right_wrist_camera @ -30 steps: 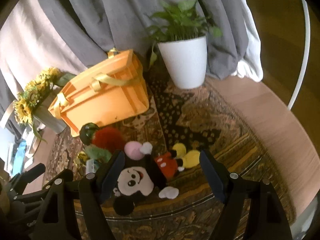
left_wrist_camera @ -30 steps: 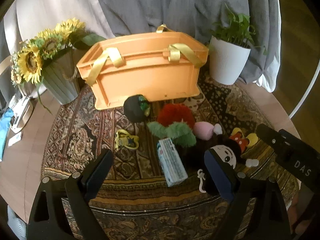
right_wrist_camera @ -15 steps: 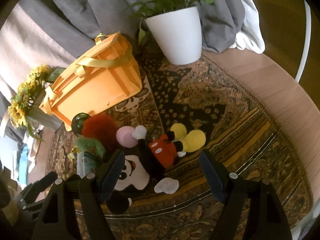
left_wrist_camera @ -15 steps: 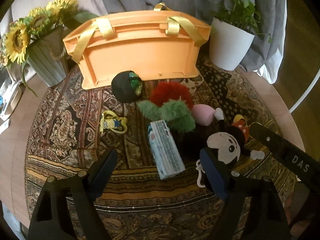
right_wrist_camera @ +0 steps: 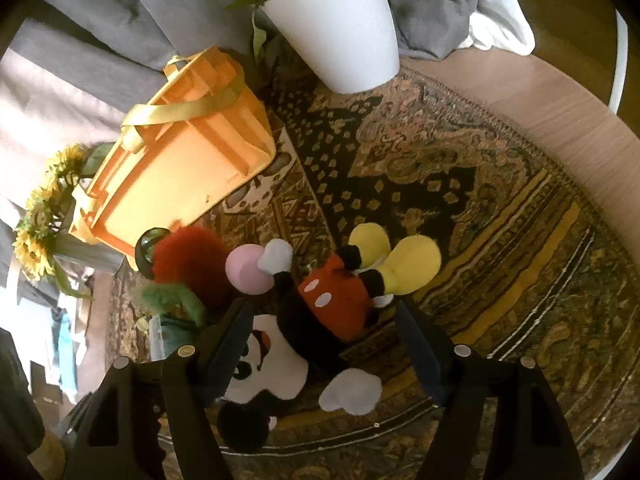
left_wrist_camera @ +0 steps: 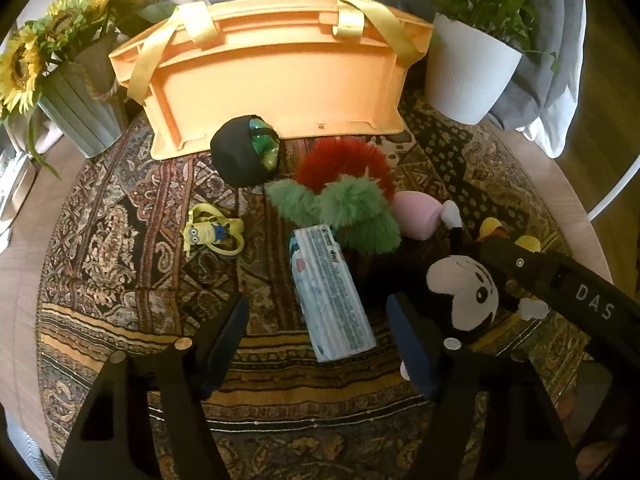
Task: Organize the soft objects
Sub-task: 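Grasp the tissue pack with the left tool while the right tool grasps the Mickey plush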
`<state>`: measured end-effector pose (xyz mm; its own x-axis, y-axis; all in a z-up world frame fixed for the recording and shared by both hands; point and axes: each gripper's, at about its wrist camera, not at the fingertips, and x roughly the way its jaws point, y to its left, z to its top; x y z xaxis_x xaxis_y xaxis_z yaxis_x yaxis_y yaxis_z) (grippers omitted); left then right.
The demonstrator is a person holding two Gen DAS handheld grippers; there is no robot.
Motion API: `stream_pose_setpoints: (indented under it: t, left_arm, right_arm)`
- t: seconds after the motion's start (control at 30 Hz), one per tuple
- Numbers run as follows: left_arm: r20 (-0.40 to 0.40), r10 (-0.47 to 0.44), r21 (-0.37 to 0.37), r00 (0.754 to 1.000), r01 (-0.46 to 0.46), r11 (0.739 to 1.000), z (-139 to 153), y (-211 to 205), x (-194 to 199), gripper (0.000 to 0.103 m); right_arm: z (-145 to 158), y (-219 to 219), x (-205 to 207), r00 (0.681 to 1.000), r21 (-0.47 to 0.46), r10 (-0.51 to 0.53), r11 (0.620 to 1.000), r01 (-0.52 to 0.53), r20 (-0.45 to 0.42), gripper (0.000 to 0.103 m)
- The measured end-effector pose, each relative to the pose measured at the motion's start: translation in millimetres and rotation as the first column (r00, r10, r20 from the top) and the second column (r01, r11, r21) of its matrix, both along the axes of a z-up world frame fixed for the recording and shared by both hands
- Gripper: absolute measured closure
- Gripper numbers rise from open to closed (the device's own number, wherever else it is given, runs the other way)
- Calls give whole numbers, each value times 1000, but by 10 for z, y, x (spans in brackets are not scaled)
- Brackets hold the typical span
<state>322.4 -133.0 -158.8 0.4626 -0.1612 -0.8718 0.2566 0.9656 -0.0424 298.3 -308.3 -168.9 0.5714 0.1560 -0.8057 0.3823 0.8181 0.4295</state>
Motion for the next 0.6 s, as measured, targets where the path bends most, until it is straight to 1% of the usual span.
stream_pose_setpoints:
  t: [0.17,0.23,0.33,0.37,0.4,0.43,0.47,0.5,0.6]
  left_arm:
    - [-35,11,-13,999,-11,1000,-90,8,55,43]
    - [-44,15,-16,999,-16,1000,-118,13,65,46]
    - [-51,16,-19,999,-17,1000,-155,8,77,52]
    - [-54,13,-22,998,-14,1000,-165,4,81,54]
    - [-56,11,-25,998,-12,1000,-175,1,83,58]
    - [-56,10,-24,998,-11,1000,-184,-4,84,63]
    - [-55,7,-19,998,-8,1000,-196,-12,86,65]
    - [-56,4,-19,998,-5,1000,-201,-17,85,69]
    - [-44,2,-27,999,-3,1000,-196,-12,76,73]
  right_arm:
    - [-99,15,88,1000,35,-4,999,5,-26,33]
    - [-119,21,113,1000,35,-5,999,7,-30,37]
    - [-155,23,157,999,31,5,1000,-4,-39,39]
    - [-167,21,172,999,31,8,1000,-6,-44,40]
    - [-176,13,180,999,37,7,999,-5,-47,44]
    - [-180,10,188,999,32,7,999,-5,-50,50]
    - [-188,10,195,998,16,11,1000,-10,-57,51]
    - [-195,12,200,998,11,21,1000,-21,-57,52]
    - [-169,19,184,998,-8,40,999,-40,-50,53]
